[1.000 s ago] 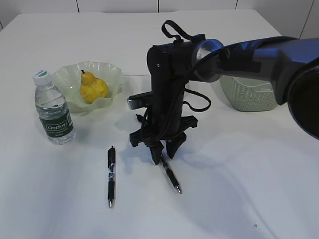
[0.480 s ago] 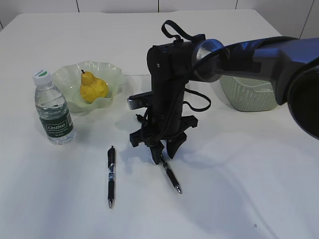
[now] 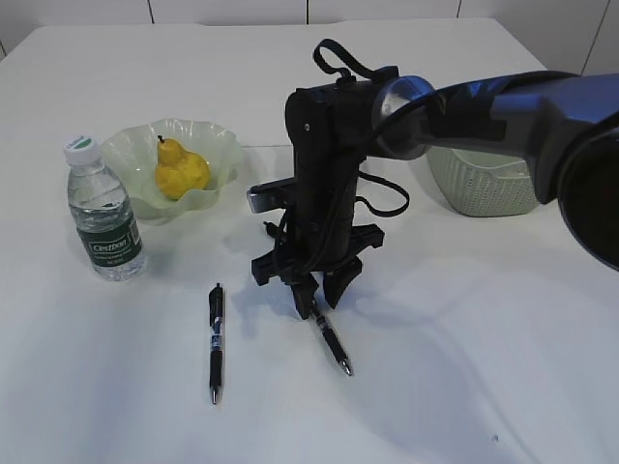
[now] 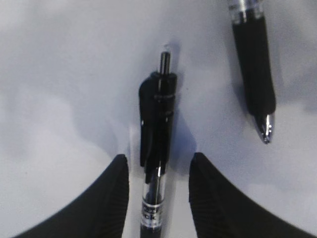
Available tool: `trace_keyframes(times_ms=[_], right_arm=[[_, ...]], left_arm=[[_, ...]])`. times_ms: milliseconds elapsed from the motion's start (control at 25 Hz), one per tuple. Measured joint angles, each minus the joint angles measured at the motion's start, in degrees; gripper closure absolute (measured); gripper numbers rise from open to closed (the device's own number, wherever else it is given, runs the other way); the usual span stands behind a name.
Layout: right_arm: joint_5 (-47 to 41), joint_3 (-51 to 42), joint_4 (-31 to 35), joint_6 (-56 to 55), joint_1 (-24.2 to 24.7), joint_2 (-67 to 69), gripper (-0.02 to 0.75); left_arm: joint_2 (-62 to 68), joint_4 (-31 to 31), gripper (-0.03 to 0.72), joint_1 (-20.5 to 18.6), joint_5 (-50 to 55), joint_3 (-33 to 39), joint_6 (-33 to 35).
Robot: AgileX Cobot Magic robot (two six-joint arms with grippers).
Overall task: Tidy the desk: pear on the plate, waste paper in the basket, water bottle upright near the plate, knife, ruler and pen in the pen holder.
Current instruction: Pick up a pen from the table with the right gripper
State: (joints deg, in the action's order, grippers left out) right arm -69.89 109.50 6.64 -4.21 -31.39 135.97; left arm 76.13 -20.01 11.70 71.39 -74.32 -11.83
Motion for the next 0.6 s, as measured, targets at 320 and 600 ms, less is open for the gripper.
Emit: trace_keyframes(times_ms=[320,600], right_arm=[[0.0,0.4,-0.1,0.0,0.0,0.8,0.406],[0.0,0.4,-0.1,0.0,0.0,0.8,0.406]], left_arm=[[0.0,0.0,0.145,0.0,0.0,0.0,0.0],[0.0,0.0,0.147,0.0,0.0,0.0,0.0]])
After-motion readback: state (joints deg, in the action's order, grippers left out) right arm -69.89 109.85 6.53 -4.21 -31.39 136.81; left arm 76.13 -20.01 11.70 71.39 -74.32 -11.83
